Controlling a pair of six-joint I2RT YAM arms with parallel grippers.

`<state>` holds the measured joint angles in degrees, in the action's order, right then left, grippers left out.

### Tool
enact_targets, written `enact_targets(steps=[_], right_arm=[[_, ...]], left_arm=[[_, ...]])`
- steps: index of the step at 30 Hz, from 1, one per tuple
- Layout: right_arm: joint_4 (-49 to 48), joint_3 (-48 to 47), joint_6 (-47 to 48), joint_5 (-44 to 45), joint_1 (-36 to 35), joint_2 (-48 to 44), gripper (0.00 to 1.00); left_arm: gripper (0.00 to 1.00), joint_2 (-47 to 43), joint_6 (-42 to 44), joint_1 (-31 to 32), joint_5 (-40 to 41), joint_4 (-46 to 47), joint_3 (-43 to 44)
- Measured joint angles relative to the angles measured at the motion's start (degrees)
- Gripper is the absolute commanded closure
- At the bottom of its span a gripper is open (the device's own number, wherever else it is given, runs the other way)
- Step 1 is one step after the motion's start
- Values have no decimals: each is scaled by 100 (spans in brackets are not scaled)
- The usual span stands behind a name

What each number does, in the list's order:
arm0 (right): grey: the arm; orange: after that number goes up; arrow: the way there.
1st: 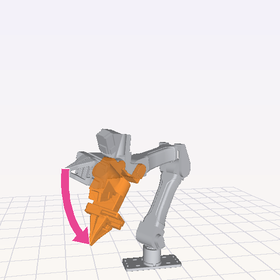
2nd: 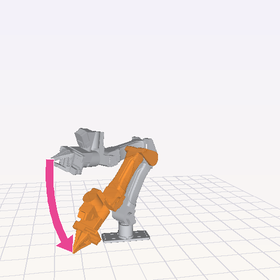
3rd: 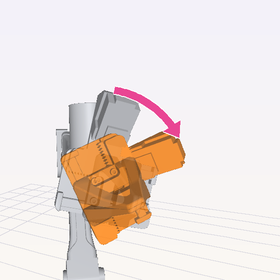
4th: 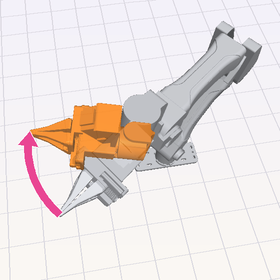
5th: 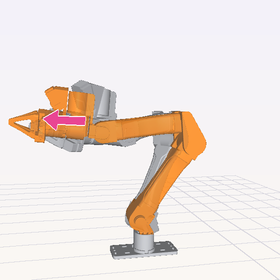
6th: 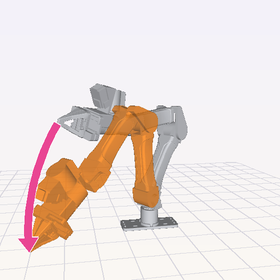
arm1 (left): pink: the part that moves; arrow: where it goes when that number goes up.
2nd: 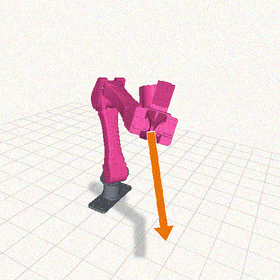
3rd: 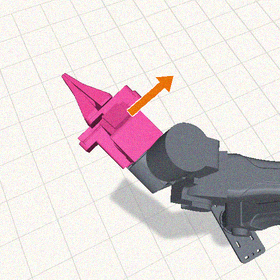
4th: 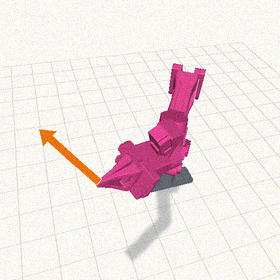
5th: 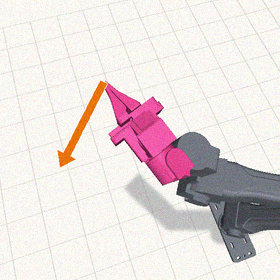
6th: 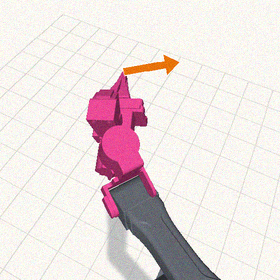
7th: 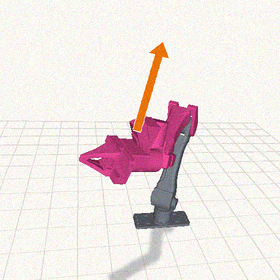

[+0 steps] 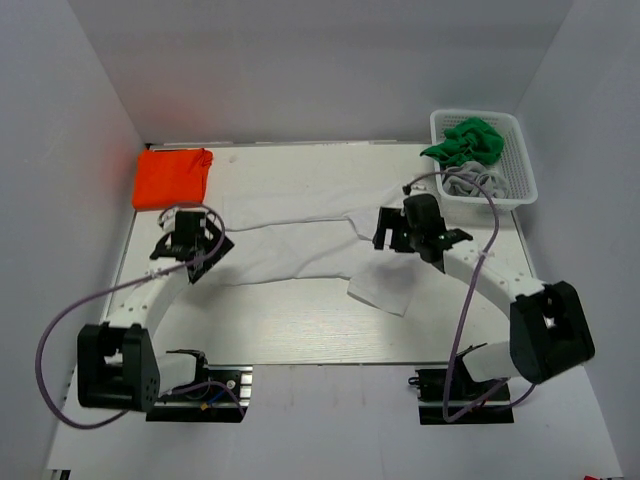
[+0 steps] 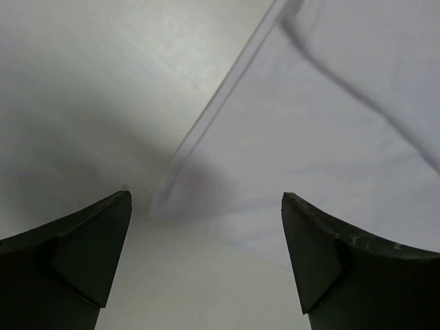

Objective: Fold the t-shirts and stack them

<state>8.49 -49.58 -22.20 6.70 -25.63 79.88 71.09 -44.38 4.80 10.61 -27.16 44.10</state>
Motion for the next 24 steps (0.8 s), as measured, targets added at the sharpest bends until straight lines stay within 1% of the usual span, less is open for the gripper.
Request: enact_targets(steps=[2, 5, 6, 8, 9, 12, 13, 15, 16, 17, 21, 24], right_arm=[[122, 376, -92, -50, -52, -289, 10], [380, 741, -199, -79, -144, -730, 10], [470, 813, -236, -74, -181, -855, 10], [616, 918, -291, -39, -227, -1043, 10], [658, 977, -302, -17, -245, -1106, 10], [872, 1196, -328, 59, -293, -1191, 10], [973, 1263, -330, 87, -319, -1193, 10], [1207, 1386, -332, 136, -398, -1193, 10], [1327, 1432, -337, 162, -446, -1191, 10], [1438, 1478, -341, 184, -505, -1191, 10], [1832, 1639, -494, 177, -752, -1198, 10], [1908, 1749, -619, 59, -920, -1213, 10]], left_arm=[[0, -374, -101, 0, 11, -107, -581], [8, -546, -205, 0, -57, -184, -1115], [19, -533, -227, 2, -72, -181, -1193], [34, -466, -286, 2, -79, -151, -1281], [44, -409, -310, -2, -79, -120, -1298], [57, -190, -343, -13, -107, 17, -1325], [69, -122, -348, -13, -101, 68, -1322], [79, -66, -339, -17, -103, 238, -1335], [92, 7, -341, -11, -101, 284, -1333], [100, 37, -356, -11, -103, 356, -1331], [100, 142, -308, -7, -118, 570, -1322], [100, 149, -284, -7, -125, 627, -1322]])
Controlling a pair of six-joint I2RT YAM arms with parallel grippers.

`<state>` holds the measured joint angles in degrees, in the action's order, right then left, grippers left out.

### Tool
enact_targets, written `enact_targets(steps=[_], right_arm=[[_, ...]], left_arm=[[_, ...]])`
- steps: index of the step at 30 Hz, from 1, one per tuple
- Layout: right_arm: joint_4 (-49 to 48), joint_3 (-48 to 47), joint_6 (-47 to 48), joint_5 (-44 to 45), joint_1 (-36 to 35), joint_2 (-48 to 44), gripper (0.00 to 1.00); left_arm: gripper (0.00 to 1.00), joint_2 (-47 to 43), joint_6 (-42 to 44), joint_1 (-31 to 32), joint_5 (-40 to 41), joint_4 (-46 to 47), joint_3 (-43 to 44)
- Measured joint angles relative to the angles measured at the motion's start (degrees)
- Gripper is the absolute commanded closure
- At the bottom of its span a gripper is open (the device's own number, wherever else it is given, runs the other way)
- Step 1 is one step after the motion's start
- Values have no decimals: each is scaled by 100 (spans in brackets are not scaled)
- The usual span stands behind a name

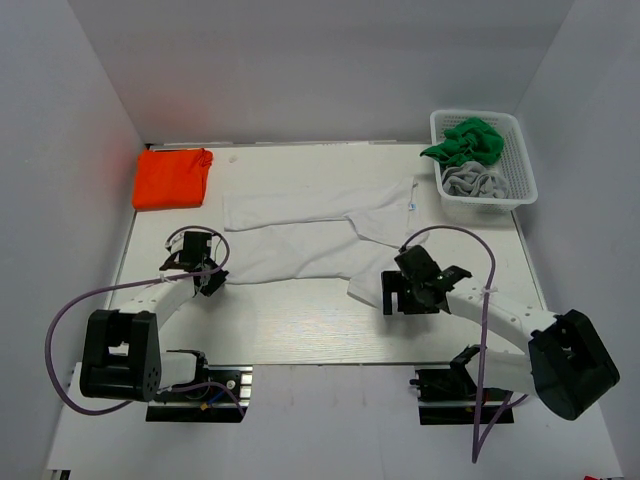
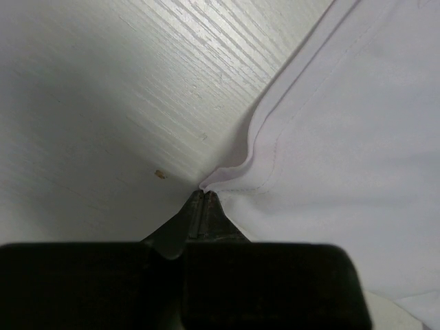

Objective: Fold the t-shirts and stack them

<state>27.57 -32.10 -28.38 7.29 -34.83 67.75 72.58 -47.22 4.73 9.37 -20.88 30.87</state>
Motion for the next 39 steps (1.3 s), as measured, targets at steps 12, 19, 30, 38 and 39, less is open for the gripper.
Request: enact_targets(steps=[12, 19, 30, 38, 39], right_arm=[[-334, -372, -293, 149, -195, 741, 100], [-326, -979, -280, 527, -170, 542, 100], [-649, -2957, 175, 1362, 490, 1499, 100], [-758, -4192, 487, 1421, 1102, 2688, 100], [-780, -4328, 509, 1386, 1161, 2839, 100]], left_arm=[[100, -149, 92, 0, -136, -175, 4], [100, -149, 92, 0, -227, -354, 479], [100, 1032, 94, -15, -396, -267, 1971], [100, 2100, 90, -68, -87, -313, 3285], [100, 2225, 87, -81, -42, -317, 3429]])
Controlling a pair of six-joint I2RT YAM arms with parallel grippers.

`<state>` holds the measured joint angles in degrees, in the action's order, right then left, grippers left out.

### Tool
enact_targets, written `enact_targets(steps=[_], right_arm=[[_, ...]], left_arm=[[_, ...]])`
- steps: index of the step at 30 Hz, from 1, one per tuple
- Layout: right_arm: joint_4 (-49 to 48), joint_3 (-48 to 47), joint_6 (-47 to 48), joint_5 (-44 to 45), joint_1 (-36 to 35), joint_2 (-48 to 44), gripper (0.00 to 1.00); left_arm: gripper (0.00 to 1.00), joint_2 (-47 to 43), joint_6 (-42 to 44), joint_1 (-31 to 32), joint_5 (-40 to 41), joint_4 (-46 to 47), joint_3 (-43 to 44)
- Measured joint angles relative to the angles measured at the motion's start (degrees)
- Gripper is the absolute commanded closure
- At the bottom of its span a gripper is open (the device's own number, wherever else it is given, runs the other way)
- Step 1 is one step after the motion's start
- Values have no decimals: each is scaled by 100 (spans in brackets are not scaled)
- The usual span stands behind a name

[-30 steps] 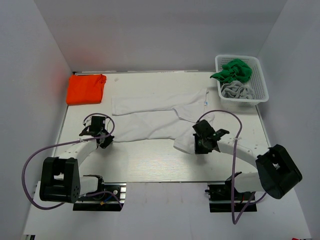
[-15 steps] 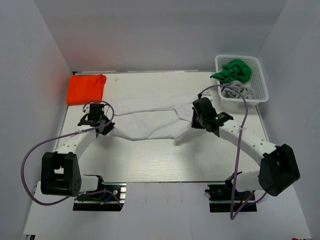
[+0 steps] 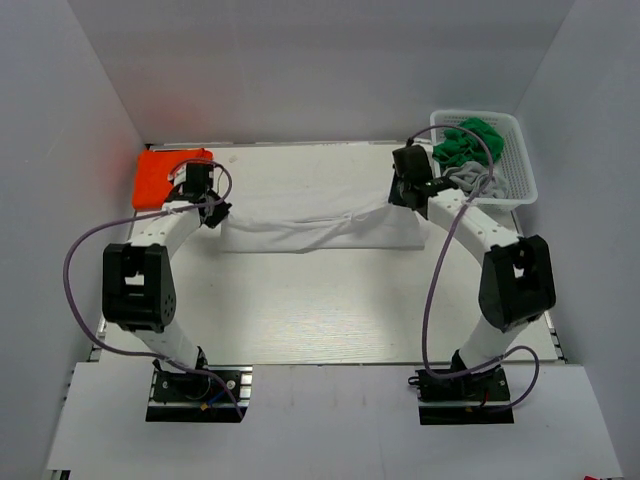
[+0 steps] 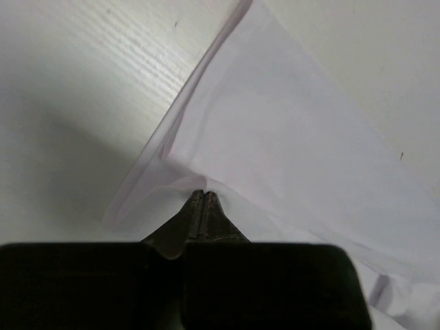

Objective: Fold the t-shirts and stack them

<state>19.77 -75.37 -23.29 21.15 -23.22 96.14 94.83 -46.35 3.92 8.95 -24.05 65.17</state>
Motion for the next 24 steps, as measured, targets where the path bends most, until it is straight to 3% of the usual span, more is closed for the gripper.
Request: enact_targets(steps=[2, 3, 4, 7, 8, 9, 10, 11, 12, 16, 24], right_arm=[[9, -308, 46, -66, 131, 352, 100], [4, -472, 74, -122, 188, 535, 99], [33, -671, 101, -175, 243, 734, 99], [96, -1432, 146, -330, 407, 1467, 94], [122, -1718, 166, -389, 452, 1735, 88], [160, -1998, 175, -466, 505, 1985, 69], [221, -2299, 155, -535, 542, 2256, 52], [358, -2664, 175, -588, 579, 2540, 35], [415, -2942, 175, -643, 612, 2761, 10], [603, -3073, 280, -861, 669, 2903, 10], [76, -581, 164, -1709, 566, 1283, 10]], left_arm=[[100, 332, -2, -33, 81, -63, 352], [78, 509, -2, -39, 118, -74, 527], [71, 737, 13, -46, 140, -125, 758], [63, 1423, 37, -59, 181, -153, 1394], [57, 1652, 37, -81, 223, -190, 1606], [44, 1862, 24, -92, 273, -238, 1808], [9, 2041, 44, -107, 313, -291, 1982], [0, 2194, 52, -127, 356, -358, 2144], [0, 2308, 26, -151, 393, -424, 2293], [0, 2319, 175, -197, 417, -437, 2500], [0, 2009, 682, -57, -658, 369, 2199]])
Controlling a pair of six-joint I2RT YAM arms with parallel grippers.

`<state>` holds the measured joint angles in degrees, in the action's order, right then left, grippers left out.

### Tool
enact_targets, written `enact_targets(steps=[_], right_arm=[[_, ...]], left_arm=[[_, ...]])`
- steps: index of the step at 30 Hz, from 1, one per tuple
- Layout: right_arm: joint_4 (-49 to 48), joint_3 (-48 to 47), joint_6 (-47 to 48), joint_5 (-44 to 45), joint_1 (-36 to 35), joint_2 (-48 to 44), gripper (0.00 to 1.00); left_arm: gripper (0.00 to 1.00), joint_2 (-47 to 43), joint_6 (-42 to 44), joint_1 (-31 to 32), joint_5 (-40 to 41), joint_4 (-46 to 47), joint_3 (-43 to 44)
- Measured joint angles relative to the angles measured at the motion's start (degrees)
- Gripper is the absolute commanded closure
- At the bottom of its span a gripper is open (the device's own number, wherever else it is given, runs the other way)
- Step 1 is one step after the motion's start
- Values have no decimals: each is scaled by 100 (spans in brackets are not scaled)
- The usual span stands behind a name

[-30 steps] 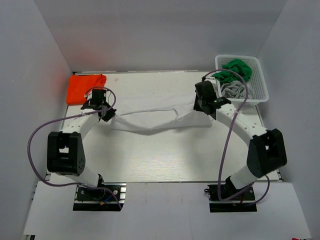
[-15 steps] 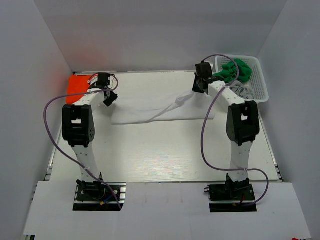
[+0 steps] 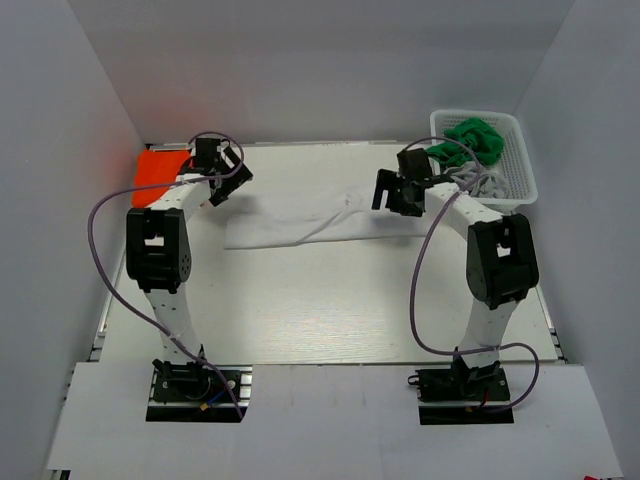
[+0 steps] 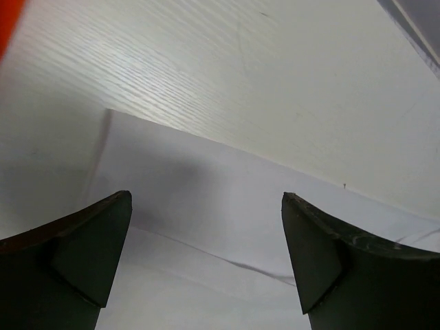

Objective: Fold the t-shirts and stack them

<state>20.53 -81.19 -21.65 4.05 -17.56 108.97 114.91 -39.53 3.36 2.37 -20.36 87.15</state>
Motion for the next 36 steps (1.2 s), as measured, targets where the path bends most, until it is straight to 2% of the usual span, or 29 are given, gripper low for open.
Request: enact_targets(steps=[4, 8, 11, 15, 18, 21, 24, 26, 31, 36], right_arm=[[-280, 474, -98, -275, -66, -179, 10], [-365, 817, -199, -431, -83, -122, 10], [-402, 754, -227, -492, -81, 157, 10], [-498, 98, -212, -636, -81, 662, 10], [-538, -957, -24, -798, -79, 1438, 10], [-452, -2490, 474, -1187, -74, 2444, 10], [-304, -4116, 1047, -1864, -70, 3484, 10], [-361, -4841, 1373, -2264, -87, 3993, 10], [-833, -4509, 1788, -2706, -170, 3921, 10], [-660, -4223, 1982, -2629, -280, 3606, 10]], left_arm=[[0, 332, 157, 133, -363, 142, 52], [0, 584, 232, 278, -382, 208, -85], [0, 323, 221, 391, -256, 280, -498], [0, -428, 94, 721, 17, 262, -1552], [0, -1368, -90, 1305, -52, 151, -2721], [0, -2129, -299, 2168, -479, -24, -3512], [0, -2321, -404, 3156, -796, -195, -3661], [0, -2334, -398, 3882, -1032, -116, -3685], [0, -2181, -278, 4784, -1169, -323, -3447], [0, -2227, -177, 5049, -595, -754, -3189]])
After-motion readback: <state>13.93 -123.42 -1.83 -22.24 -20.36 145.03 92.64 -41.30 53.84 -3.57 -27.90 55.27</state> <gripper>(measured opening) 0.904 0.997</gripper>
